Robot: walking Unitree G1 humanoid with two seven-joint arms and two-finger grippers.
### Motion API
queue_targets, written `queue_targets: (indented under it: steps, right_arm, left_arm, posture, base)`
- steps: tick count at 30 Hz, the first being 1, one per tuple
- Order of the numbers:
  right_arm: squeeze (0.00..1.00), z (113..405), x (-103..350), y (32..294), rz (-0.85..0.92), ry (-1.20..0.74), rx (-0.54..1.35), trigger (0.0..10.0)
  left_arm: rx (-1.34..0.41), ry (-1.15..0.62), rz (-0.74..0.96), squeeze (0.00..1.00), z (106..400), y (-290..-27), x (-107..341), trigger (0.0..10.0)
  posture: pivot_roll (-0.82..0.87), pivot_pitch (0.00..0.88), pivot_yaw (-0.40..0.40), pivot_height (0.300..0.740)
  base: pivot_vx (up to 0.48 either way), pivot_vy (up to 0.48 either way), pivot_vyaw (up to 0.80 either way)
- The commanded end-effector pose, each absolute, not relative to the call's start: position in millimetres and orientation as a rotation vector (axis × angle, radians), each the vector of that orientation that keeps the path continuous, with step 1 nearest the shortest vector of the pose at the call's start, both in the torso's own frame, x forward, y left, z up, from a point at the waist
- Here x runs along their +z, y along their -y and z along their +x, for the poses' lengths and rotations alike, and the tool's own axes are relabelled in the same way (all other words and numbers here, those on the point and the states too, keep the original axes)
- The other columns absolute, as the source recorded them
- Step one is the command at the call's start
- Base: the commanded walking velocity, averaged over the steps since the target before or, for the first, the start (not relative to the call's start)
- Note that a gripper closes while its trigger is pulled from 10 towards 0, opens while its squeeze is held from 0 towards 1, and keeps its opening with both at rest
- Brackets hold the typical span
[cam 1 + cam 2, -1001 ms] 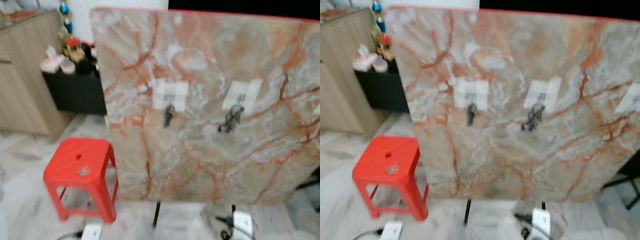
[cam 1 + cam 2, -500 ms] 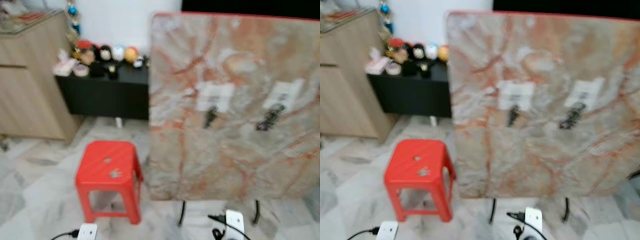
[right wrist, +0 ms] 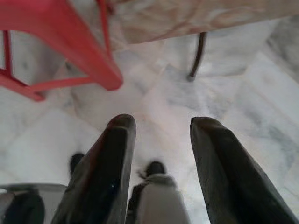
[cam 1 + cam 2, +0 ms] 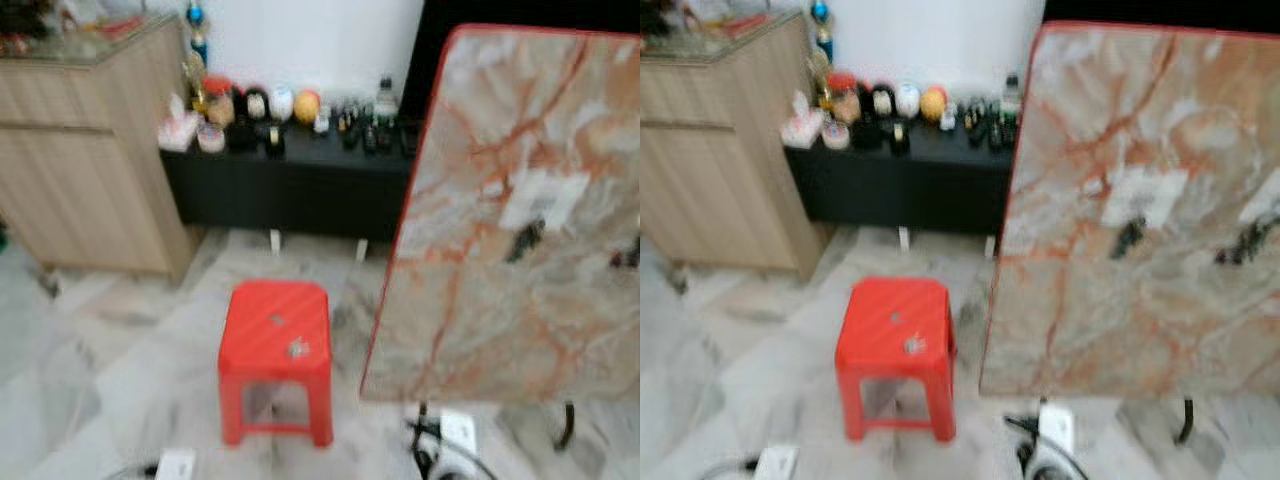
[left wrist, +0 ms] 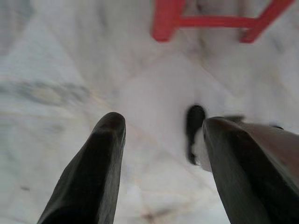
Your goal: Hang keys on a hook
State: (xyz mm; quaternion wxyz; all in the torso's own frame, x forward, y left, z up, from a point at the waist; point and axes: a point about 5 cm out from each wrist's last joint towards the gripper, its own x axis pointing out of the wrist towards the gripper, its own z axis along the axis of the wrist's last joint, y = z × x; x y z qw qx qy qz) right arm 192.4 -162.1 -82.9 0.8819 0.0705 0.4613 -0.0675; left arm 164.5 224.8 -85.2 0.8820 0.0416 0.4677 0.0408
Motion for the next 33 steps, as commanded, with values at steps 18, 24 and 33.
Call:
queue_targets:
  steps: [18, 24, 33]
  right_arm:
    - [0.00, 177.0, -87.7, 188.1, 0.126, -0.987, -0.179, 10.0]
    - [0.00, 182.1, -85.3, 189.0, 0.124, -0.977, -0.176, 10.0]
    - [0.00, 181.8, -86.4, 182.2, 0.129, -0.987, -0.173, 10.0]
  left_arm:
    - [0.082, -0.992, 0.072, 0.00, 159.6, -216.4, -89.2, 10.0]
    - [0.088, -0.988, 0.071, 0.00, 159.4, -216.3, -89.2, 10.0]
    - [0.091, -0.977, 0.045, 0.00, 159.9, -215.5, -88.9, 10.0]
  posture:
    - [0.07, 0.000, -0.047, 0.740]
    - [0.07, 0.000, -0.048, 0.740]
    - [0.08, 0.000, -0.055, 0.740]
  base:
    - [0.000, 0.352, 0.00]
    - [0.000, 0.000, 0.00]
    - [0.000, 0.000, 0.00]
